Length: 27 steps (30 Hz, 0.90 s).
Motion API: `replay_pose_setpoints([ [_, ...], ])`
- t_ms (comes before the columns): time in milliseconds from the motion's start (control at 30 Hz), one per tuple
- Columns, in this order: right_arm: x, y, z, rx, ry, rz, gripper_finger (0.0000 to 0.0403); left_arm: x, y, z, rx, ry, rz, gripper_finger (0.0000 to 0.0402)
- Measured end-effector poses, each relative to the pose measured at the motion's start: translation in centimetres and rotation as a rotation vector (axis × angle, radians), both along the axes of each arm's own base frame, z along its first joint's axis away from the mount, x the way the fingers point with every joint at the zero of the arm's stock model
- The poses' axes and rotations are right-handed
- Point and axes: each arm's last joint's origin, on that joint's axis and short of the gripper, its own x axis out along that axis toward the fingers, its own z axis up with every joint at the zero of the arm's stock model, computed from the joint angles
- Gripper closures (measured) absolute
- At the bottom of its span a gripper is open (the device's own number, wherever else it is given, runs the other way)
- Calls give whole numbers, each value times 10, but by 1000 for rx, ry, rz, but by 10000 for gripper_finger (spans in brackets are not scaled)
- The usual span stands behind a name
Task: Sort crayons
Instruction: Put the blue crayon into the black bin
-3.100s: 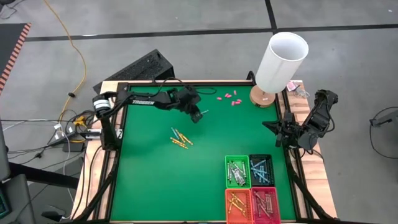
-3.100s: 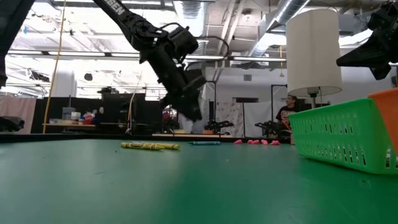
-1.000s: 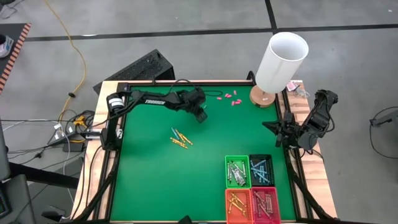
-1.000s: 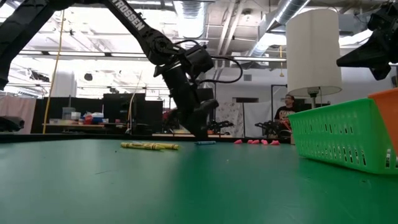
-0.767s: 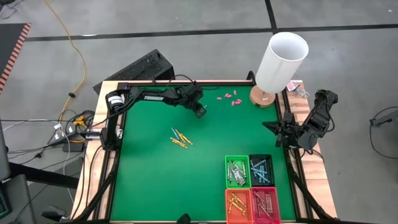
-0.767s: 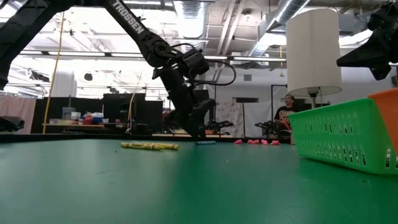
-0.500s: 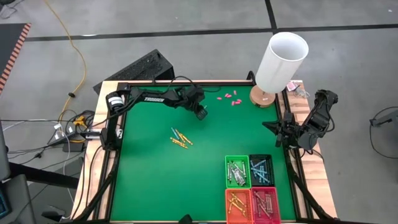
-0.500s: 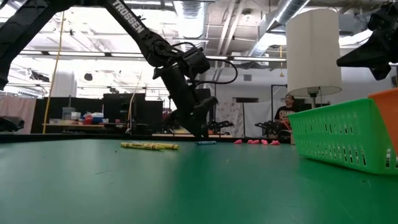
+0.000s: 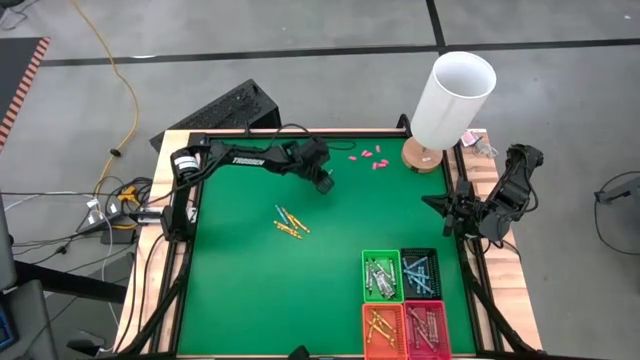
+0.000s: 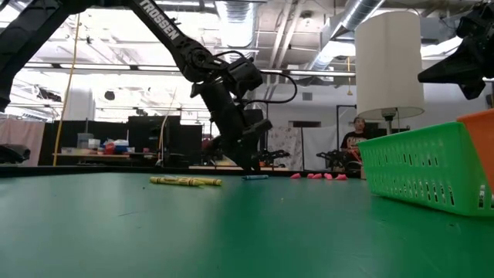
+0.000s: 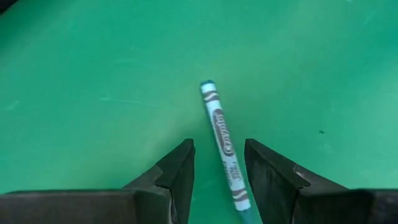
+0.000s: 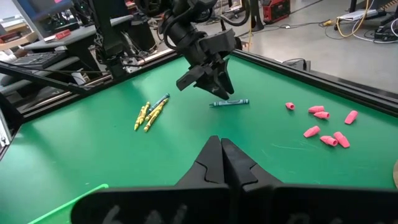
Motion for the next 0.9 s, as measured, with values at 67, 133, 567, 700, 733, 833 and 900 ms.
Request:
replay_pose_setpoints([
  [67, 0, 0, 0, 0, 0, 0, 403, 0, 1, 0, 1, 0, 3, 271],
  [133, 0, 0, 0, 0, 0, 0, 403, 0, 1, 0, 3, 2, 6, 271],
  [567, 0, 0, 0, 0, -1, 0, 403, 0, -2, 0, 22, 18, 10, 271],
  [700, 0, 0, 0, 0, -1, 0, 403, 1, -3, 0, 21, 17, 8, 271],
  [733, 0, 0, 0, 0, -1, -1, 403, 1, -4, 0, 21, 17, 7, 271],
  [833, 0, 0, 0, 0, -1, 0, 403, 2, -5, 0, 21, 17, 3, 271],
  [900, 0, 0, 0, 0, -1, -1, 403, 3, -5, -4, 20, 19, 2, 271],
])
